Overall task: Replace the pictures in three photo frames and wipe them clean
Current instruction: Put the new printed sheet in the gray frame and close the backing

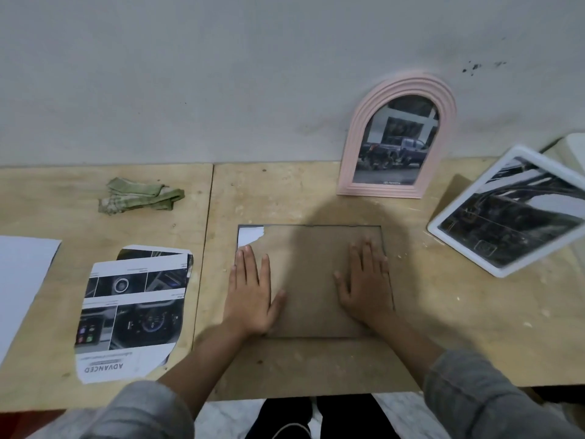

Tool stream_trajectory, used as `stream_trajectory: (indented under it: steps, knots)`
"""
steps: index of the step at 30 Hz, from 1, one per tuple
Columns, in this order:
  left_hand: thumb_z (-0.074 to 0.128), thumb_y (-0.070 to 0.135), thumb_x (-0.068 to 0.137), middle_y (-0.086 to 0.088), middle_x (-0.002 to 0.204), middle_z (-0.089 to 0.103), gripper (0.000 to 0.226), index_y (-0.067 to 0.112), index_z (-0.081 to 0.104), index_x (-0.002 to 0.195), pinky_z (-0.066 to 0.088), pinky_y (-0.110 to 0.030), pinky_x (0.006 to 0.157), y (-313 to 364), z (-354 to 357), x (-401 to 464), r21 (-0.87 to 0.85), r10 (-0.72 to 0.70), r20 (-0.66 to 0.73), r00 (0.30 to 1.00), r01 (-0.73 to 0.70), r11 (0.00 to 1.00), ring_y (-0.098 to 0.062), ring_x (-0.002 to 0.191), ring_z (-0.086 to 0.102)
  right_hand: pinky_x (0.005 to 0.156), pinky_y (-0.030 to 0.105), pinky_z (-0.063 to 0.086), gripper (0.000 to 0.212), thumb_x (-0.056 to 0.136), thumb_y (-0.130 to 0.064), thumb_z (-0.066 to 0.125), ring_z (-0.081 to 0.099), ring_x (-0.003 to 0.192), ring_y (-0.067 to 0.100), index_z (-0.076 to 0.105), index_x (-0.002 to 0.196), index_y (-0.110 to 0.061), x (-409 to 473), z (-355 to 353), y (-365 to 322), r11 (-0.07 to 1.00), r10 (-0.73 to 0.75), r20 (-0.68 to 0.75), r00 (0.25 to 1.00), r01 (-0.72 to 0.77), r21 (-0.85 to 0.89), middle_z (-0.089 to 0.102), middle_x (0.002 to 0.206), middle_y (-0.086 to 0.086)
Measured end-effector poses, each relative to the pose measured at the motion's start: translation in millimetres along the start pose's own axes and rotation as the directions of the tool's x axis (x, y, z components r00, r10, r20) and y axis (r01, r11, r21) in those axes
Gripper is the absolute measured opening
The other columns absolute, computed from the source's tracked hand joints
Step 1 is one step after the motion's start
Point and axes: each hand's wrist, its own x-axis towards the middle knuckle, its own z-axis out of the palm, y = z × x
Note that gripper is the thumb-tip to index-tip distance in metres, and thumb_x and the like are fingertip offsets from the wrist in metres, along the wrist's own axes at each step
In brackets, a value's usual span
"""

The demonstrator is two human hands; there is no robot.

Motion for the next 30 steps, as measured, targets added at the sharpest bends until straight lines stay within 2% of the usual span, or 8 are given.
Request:
stream_trajectory:
  steps: [7,10,13,17,20,22,27,30]
  knots:
    - [0.023,0.059,0.090,-0.023,0.157,0.004,0.081,0.003,0.021,0.149,0.014,-0.055,0.113,7.7,-8.3,-2.1,-0.050,-0.104,0.040,0.994,0.106,0.993,-0.036,0.146,-0.001,0.111,0.054,0.019,0.071,0.087,-0.052,0.032,0.019,0.142,0.038,0.035,0.143,-0.007,0.3,-4.2,1.1,1.000,-0.008,0.051,0.999,0.008,0.006,0.027,0.150,0.023]
    - [0.031,0.053,0.089,-0.027,0.153,0.021,0.077,-0.003,0.034,0.143,0.030,-0.058,0.105,21.2,-8.2,-26.9,-0.075,-0.192,0.052,0.980,0.196,0.978,-0.039,0.143,0.021,0.105,0.058,0.027,0.066,0.089,-0.047,0.029,0.030,0.138,0.039,0.041,0.138,-0.005,3.0,-8.3,-5.1,0.999,-0.047,0.109,0.993,0.047,0.009,0.035,0.147,0.022]
    - [0.032,0.049,0.088,-0.028,0.149,0.032,0.074,-0.005,0.040,0.138,0.040,-0.058,0.097,35.9,-2.0,-63.8,-0.114,-0.261,0.075,0.962,0.269,0.956,-0.042,0.136,0.036,0.094,0.062,0.037,0.058,0.088,-0.038,0.031,0.043,0.130,0.038,0.051,0.131,-0.004,4.2,-9.8,-27.7,0.972,-0.235,0.175,0.956,0.231,0.042,0.045,0.141,0.020]
    - [0.020,0.055,0.087,-0.019,0.158,0.011,0.082,0.000,0.021,0.148,0.022,-0.052,0.112,38.4,-8.8,-91.8,-0.164,-0.344,0.071,0.936,0.351,0.922,-0.035,0.145,0.015,0.081,0.053,0.051,0.057,0.077,-0.038,0.041,0.056,0.120,0.031,0.053,0.125,-0.011,11.1,-9.6,-79.1,0.826,-0.539,0.317,0.781,0.564,0.013,0.054,0.134,0.014]
    - [0.036,0.054,0.084,-0.018,0.145,0.043,0.076,0.000,0.049,0.134,0.044,-0.051,0.096,33.5,-6.4,-99.5,-0.050,-0.330,0.052,0.942,0.333,0.942,-0.032,0.130,0.048,0.087,0.048,0.048,0.066,0.074,-0.043,0.058,0.050,0.127,0.022,0.049,0.132,-0.015,20.4,-10.7,-108.5,0.612,-0.705,0.405,0.582,0.788,-0.068,0.050,0.140,0.007]
    - [0.039,0.051,0.082,-0.016,0.137,0.053,0.069,0.001,0.057,0.127,0.048,-0.051,0.091,29.2,-4.1,-100.6,0.000,-0.301,0.059,0.952,0.301,0.954,-0.030,0.123,0.055,0.099,0.052,0.037,0.067,0.083,-0.042,0.055,0.036,0.137,0.022,0.040,0.142,-0.014,24.3,-11.0,-119.7,0.499,-0.752,0.450,0.482,0.862,-0.090,0.035,0.151,0.008]
    - [0.031,0.037,0.090,-0.020,0.126,0.061,0.058,-0.002,0.066,0.115,0.049,-0.049,0.091,18.6,-1.1,-95.0,0.054,-0.193,0.043,0.980,0.191,0.980,-0.033,0.115,0.060,0.110,0.052,0.023,0.073,0.087,-0.044,0.052,0.024,0.143,0.024,0.027,0.148,-0.012,30.8,-14.6,-125.7,0.403,-0.764,0.502,0.406,0.907,-0.121,0.019,0.156,0.010]
    - [0.011,0.026,0.103,-0.027,0.120,0.062,0.064,-0.007,0.066,0.111,0.047,-0.050,0.095,10.9,6.3,-91.9,0.114,-0.095,-0.069,0.993,0.102,0.988,-0.039,0.113,0.061,0.113,0.049,0.016,0.075,0.090,-0.044,0.049,0.017,0.145,0.025,0.019,0.149,-0.009,33.2,-17.2,-128.9,0.372,-0.772,0.508,0.381,0.920,-0.125,0.011,0.158,0.013]
